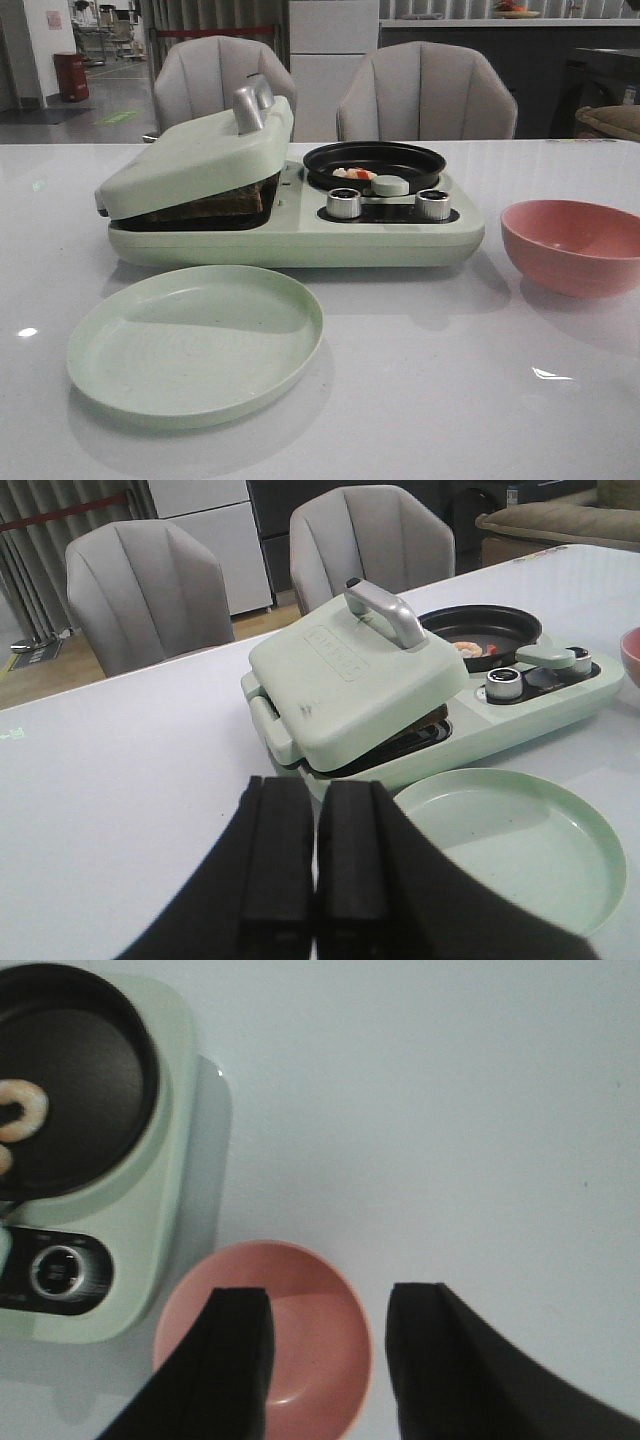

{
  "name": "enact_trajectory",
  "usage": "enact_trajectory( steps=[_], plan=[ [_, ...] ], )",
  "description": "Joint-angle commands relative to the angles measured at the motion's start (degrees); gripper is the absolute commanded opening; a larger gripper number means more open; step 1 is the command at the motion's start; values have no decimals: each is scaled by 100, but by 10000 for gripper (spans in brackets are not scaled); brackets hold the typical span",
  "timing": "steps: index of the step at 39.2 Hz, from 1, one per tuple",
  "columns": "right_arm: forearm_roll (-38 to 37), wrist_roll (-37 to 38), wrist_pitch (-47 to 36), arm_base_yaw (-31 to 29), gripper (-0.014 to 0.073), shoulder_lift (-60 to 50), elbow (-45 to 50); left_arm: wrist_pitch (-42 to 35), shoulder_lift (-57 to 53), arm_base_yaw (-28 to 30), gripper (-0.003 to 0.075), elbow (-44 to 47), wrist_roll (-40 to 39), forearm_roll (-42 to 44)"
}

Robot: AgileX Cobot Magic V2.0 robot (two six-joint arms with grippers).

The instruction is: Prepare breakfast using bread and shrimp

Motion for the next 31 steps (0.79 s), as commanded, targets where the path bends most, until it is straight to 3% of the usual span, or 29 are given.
enact_trajectory(
  steps=[1, 10, 17, 24, 31],
  plan=[
    [424, -302, -365, 186, 395, -530, -183, -449, 59, -44, 114, -136, -55, -45],
    [823, -611, -534, 668, 395, -1127, 128, -449, 59, -44, 114, -136, -55, -45],
    [853, -611, -1243, 695, 395, -1913, 1192, -449, 59, -44, 114, -136, -55, -45],
    [1142, -611, -2719, 775, 395, -2986, 2753, -449, 59, -44, 114, -136, -55, -45],
    [1205, -611, -4301, 1274, 395, -4092, 4135, -449, 59, -44, 114, -136, -55, -45]
  ],
)
